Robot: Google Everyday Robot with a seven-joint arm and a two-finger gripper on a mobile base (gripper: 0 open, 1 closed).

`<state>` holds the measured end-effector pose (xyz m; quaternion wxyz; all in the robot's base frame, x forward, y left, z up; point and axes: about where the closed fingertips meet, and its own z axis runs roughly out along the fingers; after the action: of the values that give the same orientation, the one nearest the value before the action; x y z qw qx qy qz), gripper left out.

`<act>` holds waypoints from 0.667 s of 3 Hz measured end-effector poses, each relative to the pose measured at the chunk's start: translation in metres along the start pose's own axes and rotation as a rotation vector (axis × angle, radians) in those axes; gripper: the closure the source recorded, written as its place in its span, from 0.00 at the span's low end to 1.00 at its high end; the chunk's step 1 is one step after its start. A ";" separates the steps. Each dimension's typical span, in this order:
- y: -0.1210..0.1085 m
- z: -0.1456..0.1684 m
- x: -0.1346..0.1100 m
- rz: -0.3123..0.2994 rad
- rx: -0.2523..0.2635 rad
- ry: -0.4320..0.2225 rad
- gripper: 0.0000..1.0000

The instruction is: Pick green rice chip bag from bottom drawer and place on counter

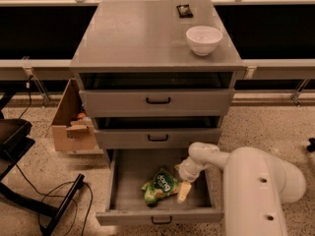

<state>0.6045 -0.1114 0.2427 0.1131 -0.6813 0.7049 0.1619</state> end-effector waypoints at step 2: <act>-0.041 0.066 -0.045 -0.303 0.035 -0.009 0.00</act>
Offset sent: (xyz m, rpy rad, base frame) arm 0.0692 0.1125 -0.0684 0.0095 -0.2286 0.4200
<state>0.6437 -0.0452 0.1964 0.1513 -0.7770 0.5961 0.1339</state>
